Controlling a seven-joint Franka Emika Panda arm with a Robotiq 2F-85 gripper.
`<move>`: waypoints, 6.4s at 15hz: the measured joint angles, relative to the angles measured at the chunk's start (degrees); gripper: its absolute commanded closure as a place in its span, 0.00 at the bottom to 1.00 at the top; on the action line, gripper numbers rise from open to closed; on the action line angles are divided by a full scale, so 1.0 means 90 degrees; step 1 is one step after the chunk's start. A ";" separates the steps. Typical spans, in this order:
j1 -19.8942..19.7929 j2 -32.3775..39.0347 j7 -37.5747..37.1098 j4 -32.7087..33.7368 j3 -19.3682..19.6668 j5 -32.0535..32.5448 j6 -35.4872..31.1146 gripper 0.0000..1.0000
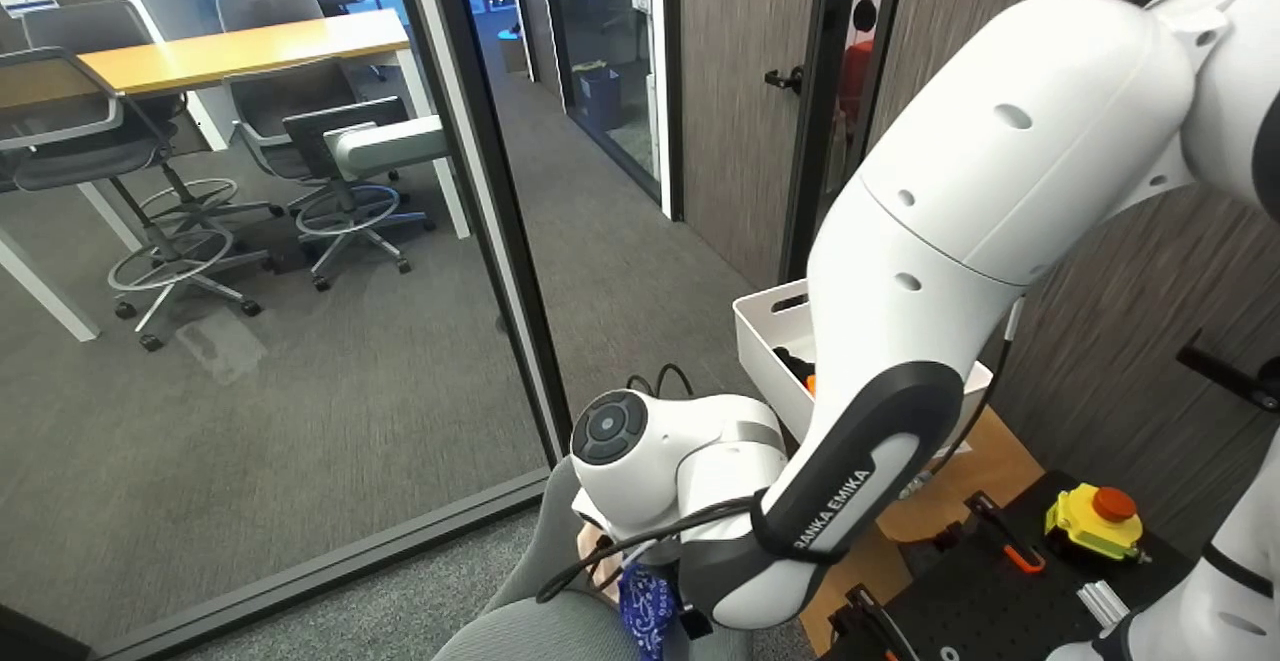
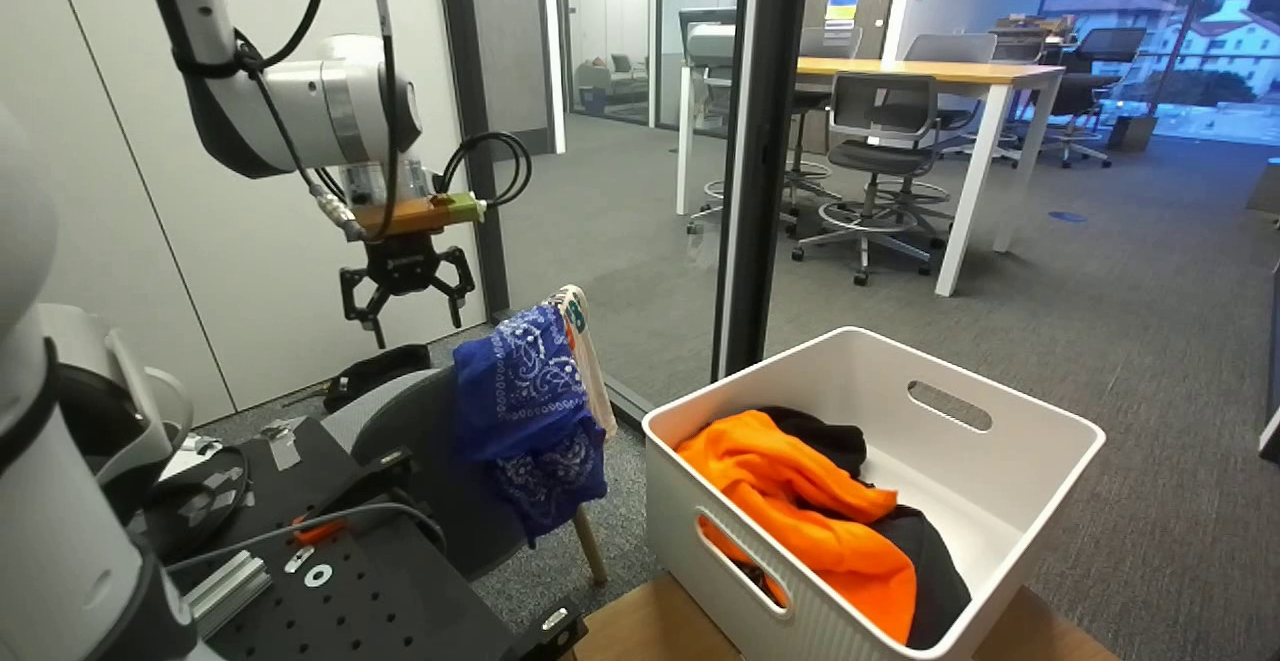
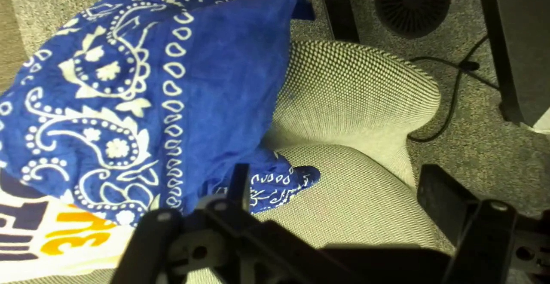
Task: Put the blue cloth in the basket.
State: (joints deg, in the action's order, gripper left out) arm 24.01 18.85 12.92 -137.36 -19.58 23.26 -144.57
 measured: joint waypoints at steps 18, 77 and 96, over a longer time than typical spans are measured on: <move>0.0415 0.0891 -0.2163 0.0467 0.0890 0.2826 -0.0365 0.00; 0.0795 0.1946 -0.2633 0.1253 0.0288 0.4768 0.1598 0.00; 0.0275 0.1160 -0.3902 0.0444 0.0275 0.5855 0.0859 0.56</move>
State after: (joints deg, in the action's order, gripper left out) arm 26.49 29.29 -22.19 -133.37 -17.11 75.95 -136.84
